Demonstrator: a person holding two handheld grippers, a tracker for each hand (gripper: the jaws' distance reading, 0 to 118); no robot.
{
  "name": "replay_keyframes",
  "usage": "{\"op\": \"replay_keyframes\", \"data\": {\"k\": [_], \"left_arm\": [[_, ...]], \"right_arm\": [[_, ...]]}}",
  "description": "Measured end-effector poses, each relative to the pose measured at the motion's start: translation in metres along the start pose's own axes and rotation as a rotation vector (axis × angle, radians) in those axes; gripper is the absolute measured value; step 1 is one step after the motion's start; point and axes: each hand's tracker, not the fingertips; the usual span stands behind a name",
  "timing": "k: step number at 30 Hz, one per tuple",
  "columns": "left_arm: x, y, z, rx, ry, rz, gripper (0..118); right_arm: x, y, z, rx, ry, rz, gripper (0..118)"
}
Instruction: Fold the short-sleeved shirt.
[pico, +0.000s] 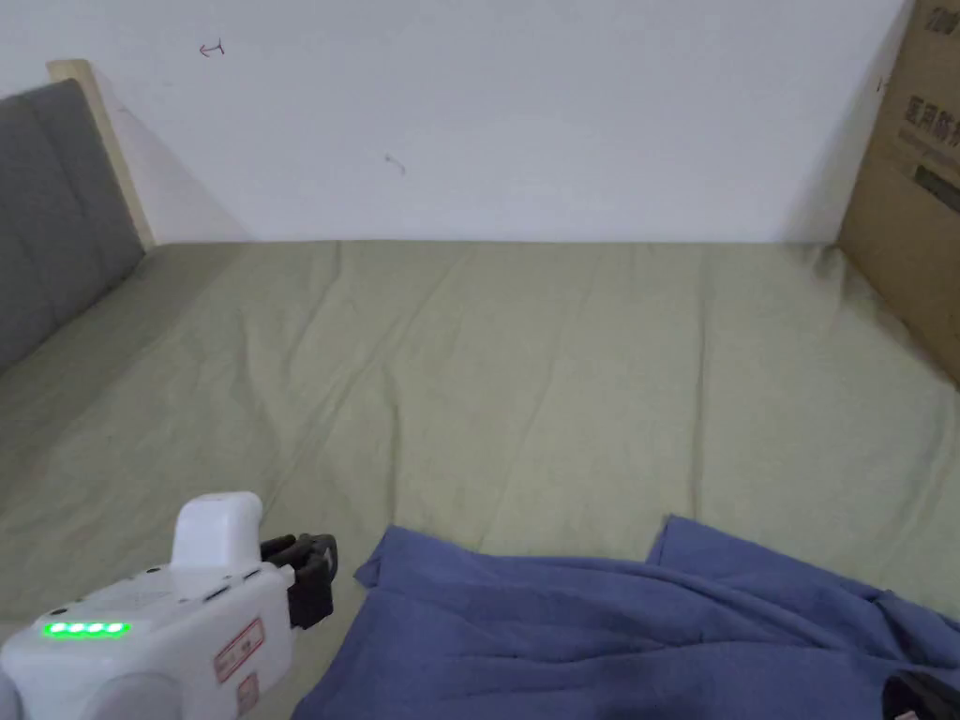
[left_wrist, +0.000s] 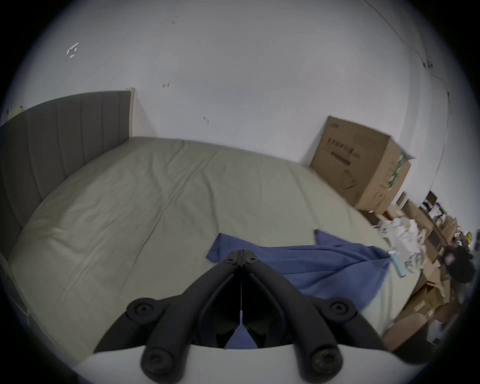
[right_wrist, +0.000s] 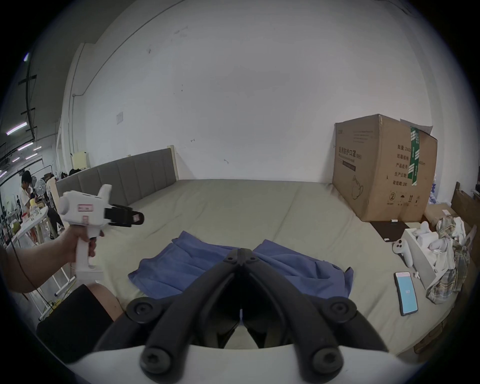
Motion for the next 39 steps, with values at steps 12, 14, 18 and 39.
{"op": "replay_keyframes", "data": {"k": [12, 14, 18, 39], "left_arm": [[0.024, -0.011, -0.186, -0.322, 0.123, -0.079, 67], [0.027, -0.009, -0.17, -0.307, 0.087, -0.149, 18], [0.03, -0.009, -0.13, -0.328, -0.063, -0.215, 5], [0.03, 0.038, -0.014, 0.013, -0.134, -0.025, 5]], "right_arm": [[0.037, -0.021, -0.029, -0.095, -0.091, -0.012, 0], [0.047, -0.028, -0.034, -0.124, -0.103, -0.014, 0], [0.078, -0.045, -0.048, -0.198, -0.213, -0.04, 0], [0.153, -0.026, -0.085, -0.3, -0.148, -0.201, 2]]}}
